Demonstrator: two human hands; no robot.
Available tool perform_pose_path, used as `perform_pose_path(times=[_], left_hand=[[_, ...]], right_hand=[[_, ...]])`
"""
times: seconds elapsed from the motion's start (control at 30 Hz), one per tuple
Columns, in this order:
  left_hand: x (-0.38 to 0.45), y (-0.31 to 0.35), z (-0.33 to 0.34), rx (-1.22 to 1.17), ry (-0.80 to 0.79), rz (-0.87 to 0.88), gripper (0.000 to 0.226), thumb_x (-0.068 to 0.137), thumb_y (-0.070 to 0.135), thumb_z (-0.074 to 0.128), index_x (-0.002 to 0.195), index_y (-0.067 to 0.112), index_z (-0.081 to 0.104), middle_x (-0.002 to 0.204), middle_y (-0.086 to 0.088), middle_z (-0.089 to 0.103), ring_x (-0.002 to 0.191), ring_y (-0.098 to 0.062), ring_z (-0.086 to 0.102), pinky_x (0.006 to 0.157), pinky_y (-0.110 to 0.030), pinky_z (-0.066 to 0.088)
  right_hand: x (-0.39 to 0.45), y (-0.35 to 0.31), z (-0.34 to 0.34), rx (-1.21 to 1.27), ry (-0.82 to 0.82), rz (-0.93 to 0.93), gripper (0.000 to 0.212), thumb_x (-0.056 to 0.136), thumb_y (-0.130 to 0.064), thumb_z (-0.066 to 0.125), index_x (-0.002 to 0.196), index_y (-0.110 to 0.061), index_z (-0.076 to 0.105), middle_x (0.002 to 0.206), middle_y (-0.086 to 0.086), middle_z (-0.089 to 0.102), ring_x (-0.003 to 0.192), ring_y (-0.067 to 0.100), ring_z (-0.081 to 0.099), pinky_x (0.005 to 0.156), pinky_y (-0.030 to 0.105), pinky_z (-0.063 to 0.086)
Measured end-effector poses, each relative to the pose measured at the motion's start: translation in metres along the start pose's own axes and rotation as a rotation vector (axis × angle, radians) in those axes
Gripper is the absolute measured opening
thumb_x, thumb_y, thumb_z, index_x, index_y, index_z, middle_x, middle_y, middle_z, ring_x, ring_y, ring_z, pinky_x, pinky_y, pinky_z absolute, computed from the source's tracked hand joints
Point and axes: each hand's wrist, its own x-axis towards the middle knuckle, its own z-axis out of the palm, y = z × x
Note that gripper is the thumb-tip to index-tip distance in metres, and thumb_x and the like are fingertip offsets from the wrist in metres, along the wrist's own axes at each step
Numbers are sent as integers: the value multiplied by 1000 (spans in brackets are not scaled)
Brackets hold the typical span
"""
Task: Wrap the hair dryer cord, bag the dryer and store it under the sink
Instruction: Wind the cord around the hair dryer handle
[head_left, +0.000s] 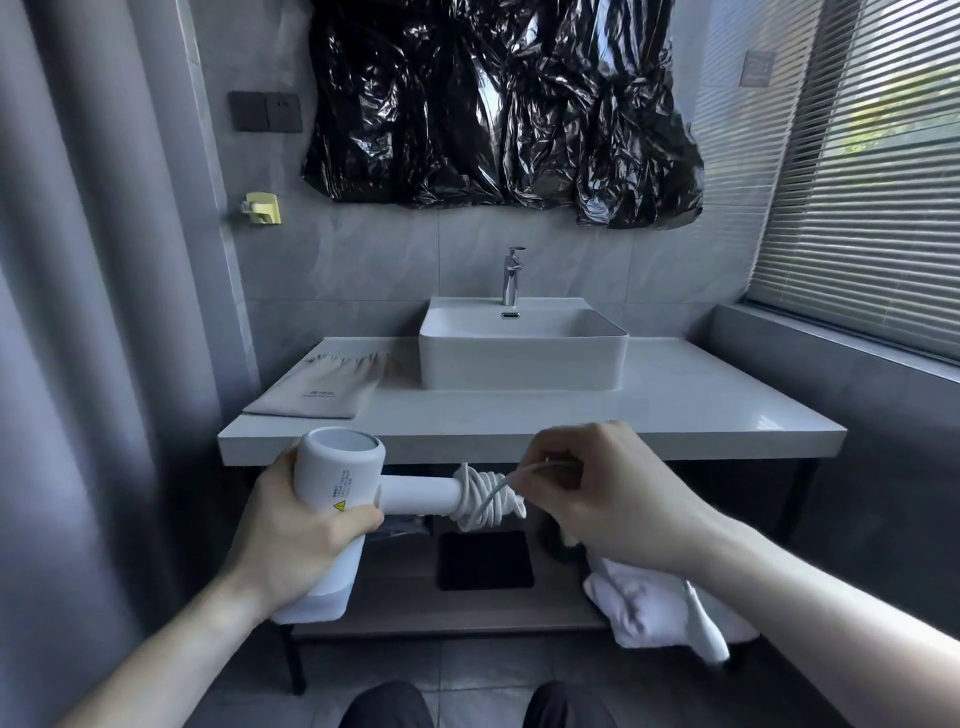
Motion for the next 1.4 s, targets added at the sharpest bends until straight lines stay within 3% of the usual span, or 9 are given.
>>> perform_pose_path(times=[0.13,0.37,0.6,0.73,0.87,1.07,1.17,1.27,1.4], left_hand=[[-7,5,0,33,-90,76,42,53,15,90,90,16,68,79,2,74,58,-4,61,54,-17,48],[-14,14,-8,-10,-244,49,49,47,28,89,90,14,70,82,-14,73,66,-14,66,65,-37,53],[-26,16,-14,-134,-398,24,36,48,28,89,79,26,70,69,0,66,64,-14,61,60,-26,48],[-36,11,-18,-201,-388,-20,55,44,28,88,86,1,66,66,-6,64,61,-18,60,56,-24,49],[-51,11,-14,-337,-448,-97,35,46,27,84,72,8,71,65,-8,64,59,-18,61,54,-22,48],[-71,-5,0,-420,-334,-230,39,44,30,83,76,10,74,72,-14,66,64,-25,64,56,-34,49],[-79,-10,7,-443,-248,-263,33,43,30,83,71,15,74,69,-9,66,61,-20,65,53,-30,50],[-88,-15,9,-432,-184,-271,31,43,31,83,70,19,74,68,-5,68,61,-17,67,54,-29,51],[-96,-28,4,-435,-88,-335,25,45,26,83,68,23,74,68,-1,67,61,-16,66,58,-34,49]], right_hand=[[17,13,-1,-16,110,-18,18,87,-45,80,80,-28,81,52,-5,55,52,11,45,53,21,35],[32,40,1,119,115,59,22,81,-47,88,77,-26,82,57,-8,58,55,5,44,56,18,36],[22,54,19,273,-69,161,44,71,-71,83,81,-28,84,78,15,79,64,24,64,68,50,57],[10,64,36,462,-137,235,31,80,-55,84,77,-24,84,61,-5,54,59,12,47,65,37,44],[-8,64,54,581,-200,250,31,86,-55,74,75,-27,84,67,7,46,63,19,39,60,27,34],[-36,61,83,805,-253,341,44,107,-21,64,64,-15,66,60,-8,57,56,3,48,54,19,37],[-52,60,101,598,-210,474,37,100,2,54,65,-5,47,65,0,43,60,9,33,49,22,31],[-75,55,126,637,-214,561,34,107,-16,54,79,-5,69,65,4,48,58,13,36,51,31,33],[-109,44,143,678,-275,576,43,113,-40,47,101,-19,82,53,-12,47,44,5,40,41,17,32]])
